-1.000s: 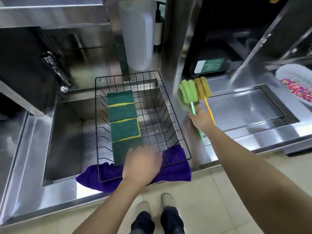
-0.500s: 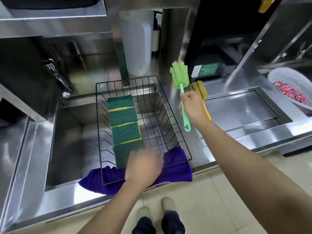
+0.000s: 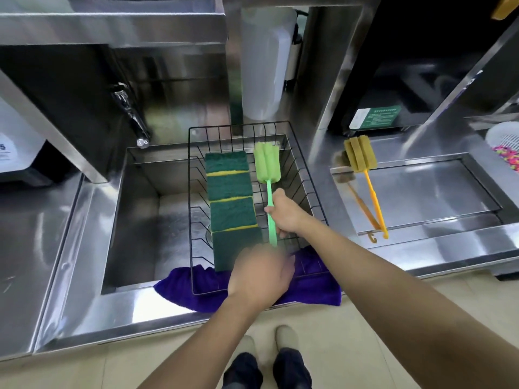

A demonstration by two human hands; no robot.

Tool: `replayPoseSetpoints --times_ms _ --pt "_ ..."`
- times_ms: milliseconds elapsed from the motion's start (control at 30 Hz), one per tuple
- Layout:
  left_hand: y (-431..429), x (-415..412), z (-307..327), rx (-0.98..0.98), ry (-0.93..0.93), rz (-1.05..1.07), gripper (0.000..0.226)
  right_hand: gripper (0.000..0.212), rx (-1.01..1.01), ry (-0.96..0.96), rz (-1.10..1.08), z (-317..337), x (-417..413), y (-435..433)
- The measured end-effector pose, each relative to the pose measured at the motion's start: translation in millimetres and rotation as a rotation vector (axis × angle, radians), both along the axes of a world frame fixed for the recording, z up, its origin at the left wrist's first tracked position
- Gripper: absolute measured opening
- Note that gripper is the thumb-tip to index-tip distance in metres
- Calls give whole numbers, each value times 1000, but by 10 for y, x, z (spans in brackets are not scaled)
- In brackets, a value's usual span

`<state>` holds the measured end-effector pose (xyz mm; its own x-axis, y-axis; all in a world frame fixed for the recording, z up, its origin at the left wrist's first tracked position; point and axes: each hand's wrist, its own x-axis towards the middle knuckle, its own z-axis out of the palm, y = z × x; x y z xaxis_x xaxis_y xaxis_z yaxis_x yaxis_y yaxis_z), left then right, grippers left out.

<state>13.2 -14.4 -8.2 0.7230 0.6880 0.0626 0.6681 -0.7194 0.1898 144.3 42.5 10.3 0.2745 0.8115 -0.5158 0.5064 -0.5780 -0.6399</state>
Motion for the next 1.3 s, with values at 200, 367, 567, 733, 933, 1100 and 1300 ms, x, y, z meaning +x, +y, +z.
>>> replayPoseSetpoints --times_ms 200,367,567,733,933,1100,1300 --pt "-24 5 0 33 -23 19 43 13 -89 -147 142 -140 -55 -20" --pt "-10 -1 -15 35 -6 12 41 28 -135 -278 241 -176 -29 -14" --pt "32 -14 6 -11 -11 16 41 29 -144 -253 279 -138 -4 -51" --pt "33 29 52 -26 12 -83 42 21 45 -188 231 68 141 -106" --pt "-77 329 128 -53 88 -153 75 18 331 -154 -55 396 543 -206" --pt "-107 442 62 -67 118 -168 62 20 397 -412 -348 400 1040 -352" --pt "-94 529 46 -130 174 -153 63 37 182 -563 -520 74 1487 -629"
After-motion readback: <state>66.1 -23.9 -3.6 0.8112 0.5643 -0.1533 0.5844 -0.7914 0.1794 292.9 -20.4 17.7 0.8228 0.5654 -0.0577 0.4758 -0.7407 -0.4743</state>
